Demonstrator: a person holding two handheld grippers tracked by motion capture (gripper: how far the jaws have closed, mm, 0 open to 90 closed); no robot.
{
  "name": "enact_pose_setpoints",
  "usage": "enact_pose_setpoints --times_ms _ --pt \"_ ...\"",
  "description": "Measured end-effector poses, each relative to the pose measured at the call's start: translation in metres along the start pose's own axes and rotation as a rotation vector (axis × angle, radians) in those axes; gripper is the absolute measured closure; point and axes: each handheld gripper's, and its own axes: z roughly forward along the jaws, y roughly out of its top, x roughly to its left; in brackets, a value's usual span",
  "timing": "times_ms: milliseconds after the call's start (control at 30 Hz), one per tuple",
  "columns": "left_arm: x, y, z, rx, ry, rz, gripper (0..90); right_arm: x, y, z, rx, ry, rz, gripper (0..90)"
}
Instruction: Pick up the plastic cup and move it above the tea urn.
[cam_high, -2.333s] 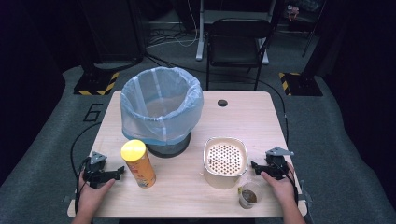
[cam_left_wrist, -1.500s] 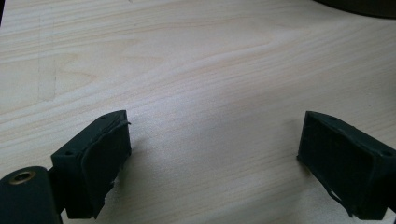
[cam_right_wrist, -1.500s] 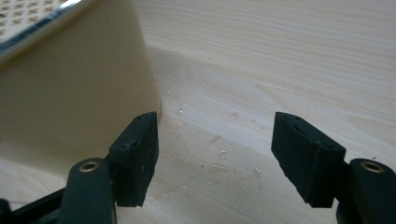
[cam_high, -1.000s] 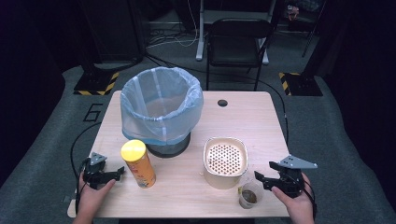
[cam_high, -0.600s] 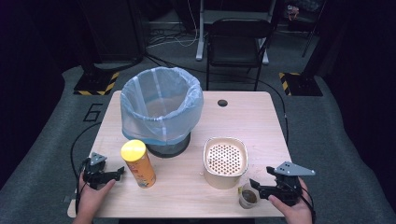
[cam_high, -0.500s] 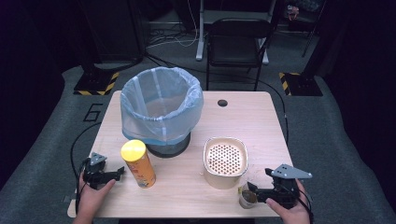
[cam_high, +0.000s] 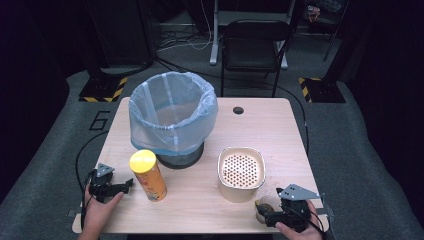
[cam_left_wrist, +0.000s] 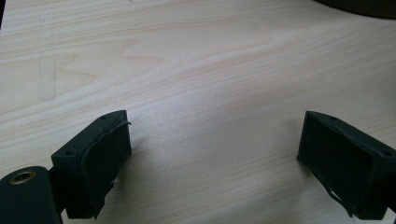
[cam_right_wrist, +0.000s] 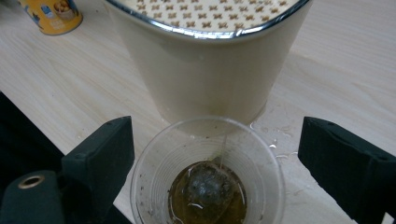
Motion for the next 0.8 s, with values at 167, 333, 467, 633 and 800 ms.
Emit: enact_pose_setpoints --times_ms 167,333,467,633,800 --pt "0.000 0.000 0.000 0.000 0.001 0.003 9.1 0.003 -0.006 0.005 0.006 -0.001 -0.004 11.7" --pt "0.000 0.000 0.000 0.000 -0.004 -0.003 9.1 0.005 -0.012 0.010 0.014 -0.027 -0.024 14.0" --pt "0.000 0.000 0.000 0.000 -0.002 0.001 9.1 0.003 -0.016 0.013 0.026 -0.010 -0.029 19.4" --pt "0.000 0.000 0.000 0.000 0.001 0.003 9.1 0.000 -0.017 0.013 0.033 -0.018 -0.033 20.8" --pt "0.000 0.000 0.000 0.001 0.002 0.008 9.1 -0.012 -0.015 0.013 0.028 -0.028 -0.039 21.2"
